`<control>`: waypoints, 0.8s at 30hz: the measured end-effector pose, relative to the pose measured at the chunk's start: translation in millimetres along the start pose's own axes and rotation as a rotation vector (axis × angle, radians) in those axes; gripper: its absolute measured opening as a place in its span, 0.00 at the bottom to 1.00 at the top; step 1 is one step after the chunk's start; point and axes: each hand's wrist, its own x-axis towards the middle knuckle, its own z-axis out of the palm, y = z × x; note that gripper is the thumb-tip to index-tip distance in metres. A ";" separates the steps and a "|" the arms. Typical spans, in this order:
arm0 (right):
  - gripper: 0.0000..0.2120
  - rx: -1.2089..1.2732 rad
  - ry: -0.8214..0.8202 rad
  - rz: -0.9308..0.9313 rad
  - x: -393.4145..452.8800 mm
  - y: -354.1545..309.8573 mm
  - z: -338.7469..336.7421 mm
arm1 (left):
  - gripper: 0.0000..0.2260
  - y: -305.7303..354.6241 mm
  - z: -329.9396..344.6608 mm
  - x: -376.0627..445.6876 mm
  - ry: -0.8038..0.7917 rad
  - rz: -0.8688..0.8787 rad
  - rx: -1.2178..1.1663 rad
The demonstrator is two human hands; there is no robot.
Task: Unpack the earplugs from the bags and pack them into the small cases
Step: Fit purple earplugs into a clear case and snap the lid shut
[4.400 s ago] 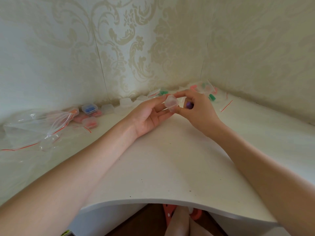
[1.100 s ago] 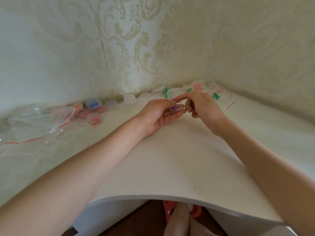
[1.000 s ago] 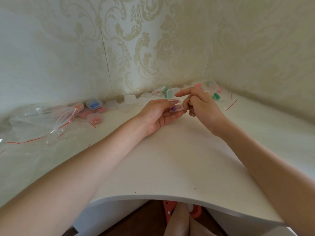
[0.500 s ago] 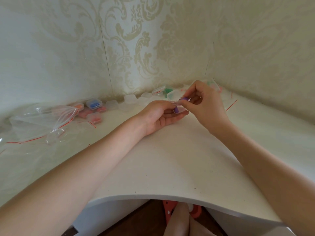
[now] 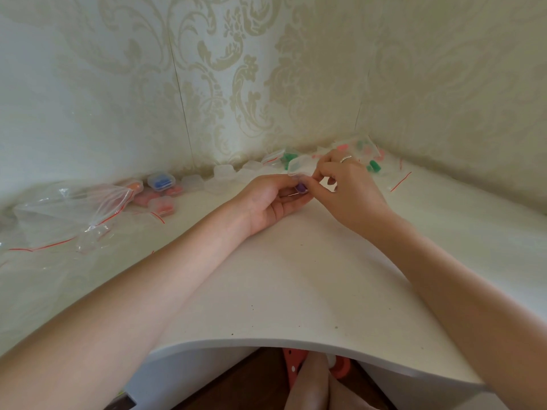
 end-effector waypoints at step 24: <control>0.04 0.408 -0.049 0.163 5.6 6.3 5.2 | 0.10 4.3 0.3 -6.3 -0.132 -0.074 -0.038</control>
